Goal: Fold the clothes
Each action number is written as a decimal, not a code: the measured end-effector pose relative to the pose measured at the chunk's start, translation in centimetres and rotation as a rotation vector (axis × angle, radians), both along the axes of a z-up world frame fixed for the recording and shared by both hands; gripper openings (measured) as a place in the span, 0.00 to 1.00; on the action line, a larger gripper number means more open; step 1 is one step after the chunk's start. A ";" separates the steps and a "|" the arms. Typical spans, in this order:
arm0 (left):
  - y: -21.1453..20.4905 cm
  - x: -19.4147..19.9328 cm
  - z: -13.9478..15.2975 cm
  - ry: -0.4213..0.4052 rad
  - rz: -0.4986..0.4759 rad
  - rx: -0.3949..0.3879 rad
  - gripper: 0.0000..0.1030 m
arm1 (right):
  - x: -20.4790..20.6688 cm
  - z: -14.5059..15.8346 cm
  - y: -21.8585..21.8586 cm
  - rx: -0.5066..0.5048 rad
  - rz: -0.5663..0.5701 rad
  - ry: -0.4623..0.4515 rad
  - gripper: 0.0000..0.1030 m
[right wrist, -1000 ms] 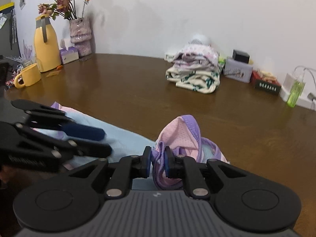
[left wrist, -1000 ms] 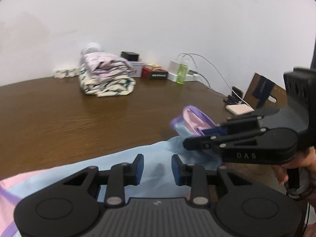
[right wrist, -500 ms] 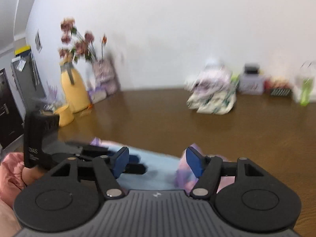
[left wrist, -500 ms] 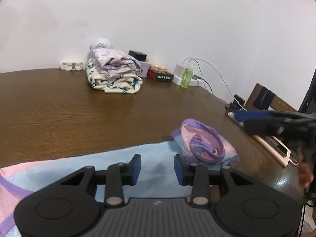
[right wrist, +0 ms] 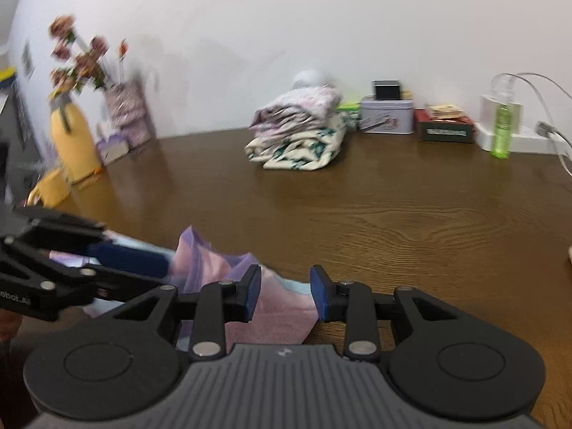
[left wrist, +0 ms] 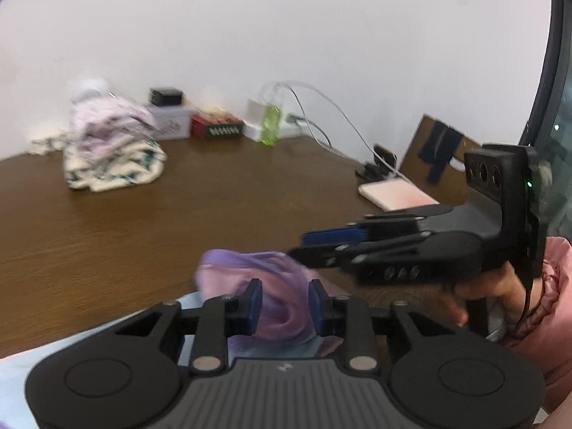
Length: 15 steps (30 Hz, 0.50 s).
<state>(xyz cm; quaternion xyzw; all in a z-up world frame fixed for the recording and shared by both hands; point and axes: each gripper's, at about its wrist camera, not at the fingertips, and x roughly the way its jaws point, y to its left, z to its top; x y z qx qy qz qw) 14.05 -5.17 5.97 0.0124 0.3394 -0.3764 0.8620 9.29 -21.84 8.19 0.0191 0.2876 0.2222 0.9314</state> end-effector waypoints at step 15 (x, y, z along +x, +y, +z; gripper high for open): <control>4.4 3.1 -2.8 0.376 0.156 -0.219 0.05 | 1.1 -1.8 -0.9 -0.014 0.206 -0.022 0.32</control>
